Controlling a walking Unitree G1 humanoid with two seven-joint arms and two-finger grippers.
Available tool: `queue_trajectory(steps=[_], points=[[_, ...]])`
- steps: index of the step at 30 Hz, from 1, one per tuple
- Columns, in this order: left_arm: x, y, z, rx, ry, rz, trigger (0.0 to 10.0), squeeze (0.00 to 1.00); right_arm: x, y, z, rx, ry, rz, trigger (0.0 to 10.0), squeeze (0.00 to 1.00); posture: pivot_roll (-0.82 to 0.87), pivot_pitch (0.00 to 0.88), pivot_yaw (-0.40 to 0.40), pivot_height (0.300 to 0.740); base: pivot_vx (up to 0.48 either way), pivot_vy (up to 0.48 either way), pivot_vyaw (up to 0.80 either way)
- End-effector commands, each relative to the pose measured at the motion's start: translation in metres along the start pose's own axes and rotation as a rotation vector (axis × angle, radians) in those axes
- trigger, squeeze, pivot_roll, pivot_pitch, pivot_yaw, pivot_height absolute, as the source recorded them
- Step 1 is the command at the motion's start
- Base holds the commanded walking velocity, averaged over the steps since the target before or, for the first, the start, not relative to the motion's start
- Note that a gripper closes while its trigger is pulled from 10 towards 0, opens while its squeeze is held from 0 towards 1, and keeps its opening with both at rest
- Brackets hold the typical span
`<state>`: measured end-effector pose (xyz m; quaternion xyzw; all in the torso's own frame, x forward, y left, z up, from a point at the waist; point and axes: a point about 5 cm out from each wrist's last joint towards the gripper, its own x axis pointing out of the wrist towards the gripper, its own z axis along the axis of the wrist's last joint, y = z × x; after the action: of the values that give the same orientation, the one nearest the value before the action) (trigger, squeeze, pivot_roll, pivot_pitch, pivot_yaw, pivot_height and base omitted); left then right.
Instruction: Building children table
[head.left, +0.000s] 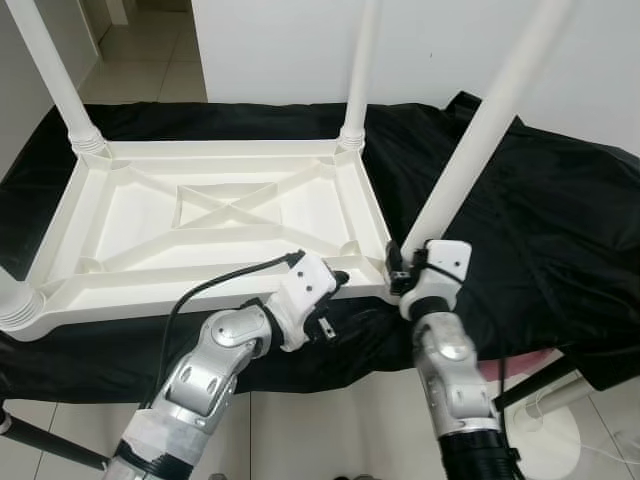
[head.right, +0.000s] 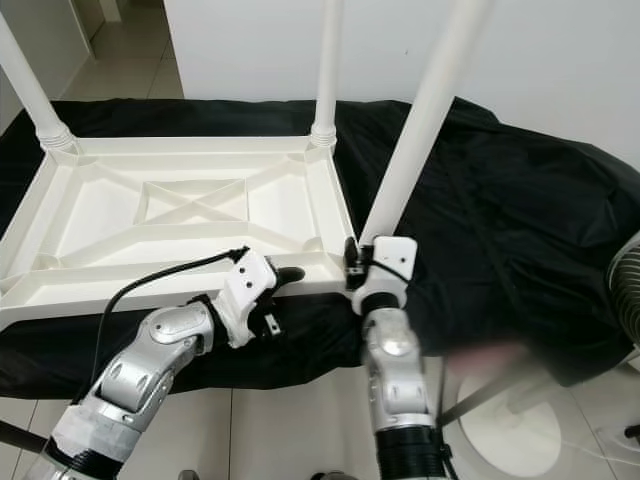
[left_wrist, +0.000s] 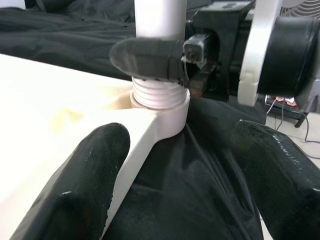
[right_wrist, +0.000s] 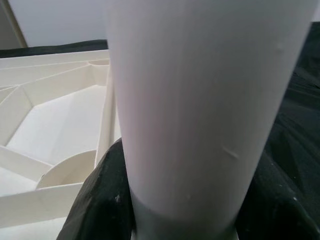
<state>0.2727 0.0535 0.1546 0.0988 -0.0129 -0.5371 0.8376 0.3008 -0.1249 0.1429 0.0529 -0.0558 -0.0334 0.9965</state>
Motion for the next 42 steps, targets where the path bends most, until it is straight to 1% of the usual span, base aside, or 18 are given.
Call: queue_trajectory(steps=[1,4,8,9,11,12,13,15,18,21,22,23,29,36,37,39,41,42], points=[[0.0,0.002,-0.003,-0.002,0.017,0.027,10.0,0.0,-0.01,0.006,-0.017,0.071,0.09,-0.054,10.0,0.0,-0.07,0.074,-0.02,0.74,0.0,0.0,0.0],[0.0,0.002,-0.003,-0.004,0.018,0.029,10.0,0.0,-0.011,0.013,-0.017,0.082,0.103,-0.067,10.0,0.0,-0.07,0.073,-0.019,0.74,0.0,0.0,0.0],[-0.001,0.002,-0.004,-0.005,0.02,0.029,10.0,0.0,-0.01,0.012,-0.014,0.111,0.089,-0.051,10.0,0.0,-0.07,0.074,-0.019,0.74,0.0,0.0,0.0],[-0.001,0.003,-0.004,-0.005,0.021,0.029,10.0,0.0,-0.011,0.012,-0.013,0.13,0.085,-0.037,10.0,0.38,-0.07,0.074,-0.018,0.74,0.0,0.0,0.0],[-0.001,0.003,-0.004,-0.004,0.021,0.028,10.0,0.0,-0.011,0.012,-0.011,0.142,0.082,-0.028,10.0,0.38,-0.07,0.074,-0.018,0.74,0.0,0.0,0.0],[-0.001,0.003,-0.003,-0.004,0.021,0.029,10.0,0.0,-0.011,0.013,-0.01,0.146,0.077,-0.006,10.0,1.0,-0.07,0.073,-0.019,0.74,0.0,0.0,0.0],[-0.001,0.003,-0.003,-0.003,0.021,0.028,10.0,0.0,-0.012,0.015,-0.009,0.161,0.074,0.031,10.0,1.0,-0.07,0.072,-0.018,0.74,0.0,0.0,0.0],[-0.001,0.003,-0.003,-0.003,0.021,0.028,10.0,0.0,-0.012,0.015,-0.009,0.161,0.074,0.031,10.0,1.0,-0.07,0.072,-0.018,0.74,0.0,0.0,0.0],[0.0,0.003,-0.003,-0.003,0.021,0.028,10.0,0.0,-0.014,0.014,-0.006,0.123,0.062,0.075,10.0,1.0,-0.07,0.07,-0.019,0.74,0.0,0.0,0.0],[0.001,0.003,-0.003,-0.003,0.02,0.028,10.0,0.0,-0.013,0.006,-0.006,0.093,0.066,0.132,10.0,1.0,-0.07,0.068,-0.02,0.74,0.0,0.0,0.0],[0.001,0.003,-0.003,-0.003,0.019,0.028,10.0,0.0,-0.013,0.004,-0.007,0.096,0.07,0.155,10.0,0.32,-0.08,0.067,-0.02,0.74,0.0,0.0,0.0],[0.001,0.003,-0.003,-0.003,0.019,0.028,10.0,0.0,-0.012,0.0,-0.007,0.08,0.07,0.2,10.0,0.0,-0.08,0.067,-0.019,0.74,0.0,0.0,0.0],[0.002,0.004,-0.003,0.0,0.017,0.028,10.0,0.0,-0.006,-0.016,-0.005,-0.007,0.054,0.357,10.0,0.0,-0.08,0.065,-0.019,0.74,0.0,0.0,0.0],[0.002,0.004,-0.002,0.0,0.016,0.029,10.0,0.0,-0.004,-0.022,-0.005,-0.07,0.043,0.44,10.0,0.0,-0.08,0.062,-0.019,0.74,0.0,0.0,0.0],[0.002,0.005,-0.002,0.001,0.015,0.031,10.0,0.0,-0.001,-0.026,-0.004,-0.101,0.031,0.482,10.0,0.0,-0.08,0.06,-0.019,0.74,0.0,0.0,0.0],[0.002,0.005,-0.002,0.001,0.015,0.031,10.0,0.0,-0.001,-0.026,-0.004,-0.101,0.031,0.482,10.0,0.0,-0.08,0.06,-0.019,0.74,0.0,0.0,0.0],[0.003,0.005,-0.002,0.001,0.013,0.032,10.0,0.0,0.007,-0.028,0.0,-0.143,0.015,0.559,10.0,0.0,-0.08,0.059,-0.017,0.74,0.0,0.0,0.0],[0.003,0.005,-0.002,0.001,0.013,0.032,10.0,0.0,0.007,-0.028,0.0,-0.143,0.015,0.559,10.0,0.0,-0.08,0.059,-0.017,0.74,0.0,0.0,0.0]])
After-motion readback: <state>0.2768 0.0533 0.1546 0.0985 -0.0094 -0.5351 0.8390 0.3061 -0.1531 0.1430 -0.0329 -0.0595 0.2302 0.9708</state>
